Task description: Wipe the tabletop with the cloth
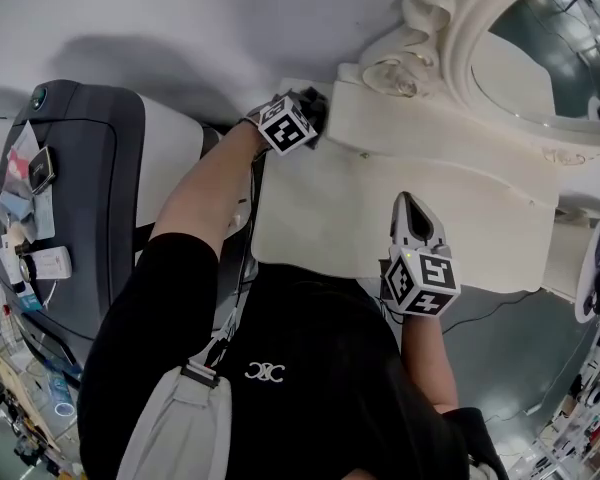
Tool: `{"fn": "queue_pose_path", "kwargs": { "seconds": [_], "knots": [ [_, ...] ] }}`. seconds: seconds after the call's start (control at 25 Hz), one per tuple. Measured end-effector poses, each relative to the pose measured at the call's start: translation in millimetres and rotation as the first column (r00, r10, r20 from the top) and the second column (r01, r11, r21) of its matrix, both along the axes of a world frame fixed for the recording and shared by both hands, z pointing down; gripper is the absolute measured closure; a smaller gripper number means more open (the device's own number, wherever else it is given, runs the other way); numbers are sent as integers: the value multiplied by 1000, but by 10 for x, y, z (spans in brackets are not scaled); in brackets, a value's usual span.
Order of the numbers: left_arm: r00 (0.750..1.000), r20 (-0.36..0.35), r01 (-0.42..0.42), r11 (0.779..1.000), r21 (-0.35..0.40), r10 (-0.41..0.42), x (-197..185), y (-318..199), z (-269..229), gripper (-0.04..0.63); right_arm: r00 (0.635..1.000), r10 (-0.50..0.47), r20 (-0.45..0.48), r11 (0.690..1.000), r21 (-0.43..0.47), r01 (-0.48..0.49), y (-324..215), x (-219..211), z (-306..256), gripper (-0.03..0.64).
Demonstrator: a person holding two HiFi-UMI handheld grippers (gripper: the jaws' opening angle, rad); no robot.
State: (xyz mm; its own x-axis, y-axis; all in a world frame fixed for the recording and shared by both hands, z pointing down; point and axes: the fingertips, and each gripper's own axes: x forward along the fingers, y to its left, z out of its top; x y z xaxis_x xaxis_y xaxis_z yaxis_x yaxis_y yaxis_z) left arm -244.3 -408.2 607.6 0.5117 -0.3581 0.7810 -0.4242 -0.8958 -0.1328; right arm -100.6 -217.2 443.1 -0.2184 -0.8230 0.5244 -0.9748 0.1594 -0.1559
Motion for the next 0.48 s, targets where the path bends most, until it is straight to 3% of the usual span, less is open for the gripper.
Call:
{"fn": "queue_pose_path", "kwargs": {
  "seconds": [0.24, 0.48],
  "knots": [
    [996, 5, -90, 995, 46, 90, 83, 273, 13, 535, 1000, -18, 19, 1000, 8, 18, -20, 42, -1, 614],
    [1000, 10, 23, 999, 48, -24, -161, 273, 9, 535, 997, -53, 47, 998, 18, 52, -35, 119, -1, 614]
  ]
}}
